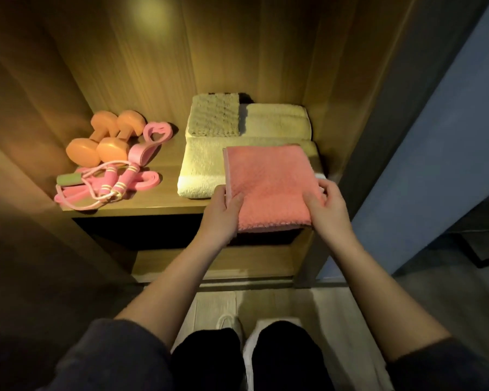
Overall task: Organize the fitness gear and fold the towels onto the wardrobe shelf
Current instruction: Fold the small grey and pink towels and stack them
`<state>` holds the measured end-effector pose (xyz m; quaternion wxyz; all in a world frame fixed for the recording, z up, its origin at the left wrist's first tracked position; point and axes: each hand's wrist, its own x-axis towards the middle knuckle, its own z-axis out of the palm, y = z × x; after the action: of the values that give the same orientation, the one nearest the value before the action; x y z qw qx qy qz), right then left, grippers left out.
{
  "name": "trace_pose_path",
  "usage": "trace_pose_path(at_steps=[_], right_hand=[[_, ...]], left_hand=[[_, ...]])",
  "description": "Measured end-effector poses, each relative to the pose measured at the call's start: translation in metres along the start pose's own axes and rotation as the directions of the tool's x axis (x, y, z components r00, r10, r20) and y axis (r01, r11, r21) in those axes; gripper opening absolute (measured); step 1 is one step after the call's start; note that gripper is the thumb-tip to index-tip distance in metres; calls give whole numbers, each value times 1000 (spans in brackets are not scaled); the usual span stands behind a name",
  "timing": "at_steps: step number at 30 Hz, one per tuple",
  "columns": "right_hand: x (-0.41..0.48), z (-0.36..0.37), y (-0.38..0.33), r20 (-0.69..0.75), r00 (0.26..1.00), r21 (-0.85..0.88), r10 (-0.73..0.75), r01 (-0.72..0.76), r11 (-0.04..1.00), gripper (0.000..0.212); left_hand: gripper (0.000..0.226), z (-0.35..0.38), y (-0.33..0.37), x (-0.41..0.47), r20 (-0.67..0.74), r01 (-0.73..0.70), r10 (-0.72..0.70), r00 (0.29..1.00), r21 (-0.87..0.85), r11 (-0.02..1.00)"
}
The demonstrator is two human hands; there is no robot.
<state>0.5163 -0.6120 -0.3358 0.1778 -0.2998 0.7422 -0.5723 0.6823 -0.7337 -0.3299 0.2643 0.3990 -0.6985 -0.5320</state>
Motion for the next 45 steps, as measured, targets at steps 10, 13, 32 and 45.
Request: trace_pose_path(at_steps=[10,13,32,45], right_hand=[[101,23,-12,-38,878,732,477,-301,611,44],[105,31,-2,92,817,909,569,-302,287,31],[124,34,13,80,813,979,577,-172,107,32],[37,6,11,-180,963,212,203,-164,964,46]], left_hand=[[16,43,38,143,-16,37,-37,999,-25,999],[26,49,27,159,53,158,-160,986,34,987],[34,82,33,181,13,228,-232,973,142,963],[52,74,31,152,243,-418,373,895,748,516]])
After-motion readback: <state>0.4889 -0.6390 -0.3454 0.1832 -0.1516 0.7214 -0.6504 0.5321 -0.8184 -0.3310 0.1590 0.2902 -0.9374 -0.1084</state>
